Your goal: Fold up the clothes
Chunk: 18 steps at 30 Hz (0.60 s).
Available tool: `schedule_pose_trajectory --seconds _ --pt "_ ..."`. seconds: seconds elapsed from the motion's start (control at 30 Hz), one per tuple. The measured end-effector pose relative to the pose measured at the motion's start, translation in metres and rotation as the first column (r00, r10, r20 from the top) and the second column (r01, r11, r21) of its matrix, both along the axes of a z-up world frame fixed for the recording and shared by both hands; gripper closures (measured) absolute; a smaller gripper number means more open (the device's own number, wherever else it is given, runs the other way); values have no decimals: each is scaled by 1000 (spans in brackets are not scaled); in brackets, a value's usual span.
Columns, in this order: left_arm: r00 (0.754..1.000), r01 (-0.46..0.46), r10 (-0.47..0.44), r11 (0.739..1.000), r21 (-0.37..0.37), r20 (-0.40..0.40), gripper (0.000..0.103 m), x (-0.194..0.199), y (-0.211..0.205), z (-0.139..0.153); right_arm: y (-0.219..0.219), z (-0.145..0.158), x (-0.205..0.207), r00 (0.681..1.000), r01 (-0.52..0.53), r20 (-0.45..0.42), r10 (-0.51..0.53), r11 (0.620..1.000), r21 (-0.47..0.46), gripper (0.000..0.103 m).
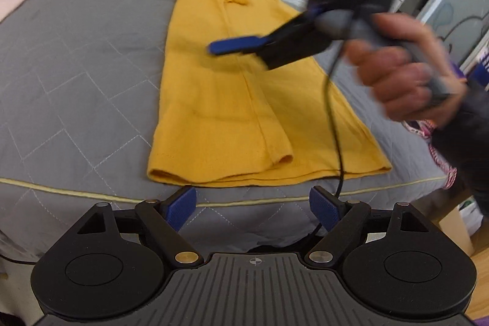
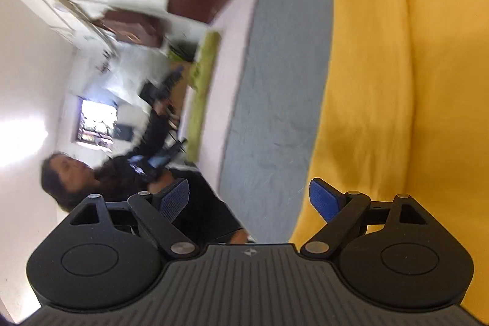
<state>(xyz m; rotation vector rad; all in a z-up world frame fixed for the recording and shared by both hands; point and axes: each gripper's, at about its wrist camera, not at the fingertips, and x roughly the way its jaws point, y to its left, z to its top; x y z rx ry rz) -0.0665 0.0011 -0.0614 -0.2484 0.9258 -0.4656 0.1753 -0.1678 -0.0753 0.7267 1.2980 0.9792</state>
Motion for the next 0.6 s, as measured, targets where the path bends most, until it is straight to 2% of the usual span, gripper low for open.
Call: schedule_pose_trajectory --seconds 0.03,0.07,0.1,0.17,0.23,0.3,0.37,0.43,0.5,0.6 --pt "1000 4 -4 1000 -2 -13 13 0 1 2 1 -8 15 1000 21 -11 -21 1000 3 15" --pt "999 14 -15 1000 -14 -39 13 1 3 4 -7 -14 30 997 77 -32 -76 996 37 22" --pt "997 30 -33 999 -34 -75 14 2 8 7 -15 -20 45 990 134 -54 -130 988 71 23" --pt "993 42 -56 990 -137 -102 14 3 23 22 -40 -20 60 968 247 -84 -235 950 189 15" --pt "996 45 -61 968 -248 -58 14 9 39 43 -54 -10 58 970 240 -80 -227 938 249 12" --pt "999 42 -38 957 -287 23 13 26 43 59 -61 1 53 976 217 -50 -212 945 246 11" --pt "996 20 5 964 -267 92 13 52 32 63 -64 7 53 975 220 -37 -218 940 262 10" --pt "993 28 1 971 -238 120 13 76 13 51 -59 4 61 976 217 -47 -213 930 297 10" --pt "995 62 -43 975 -211 94 13 86 -7 28 -47 -7 69 983 186 -56 -177 943 277 9" --pt "990 119 -104 977 -177 94 14 75 -18 -5 -33 -24 78 993 118 -51 -109 969 219 9"
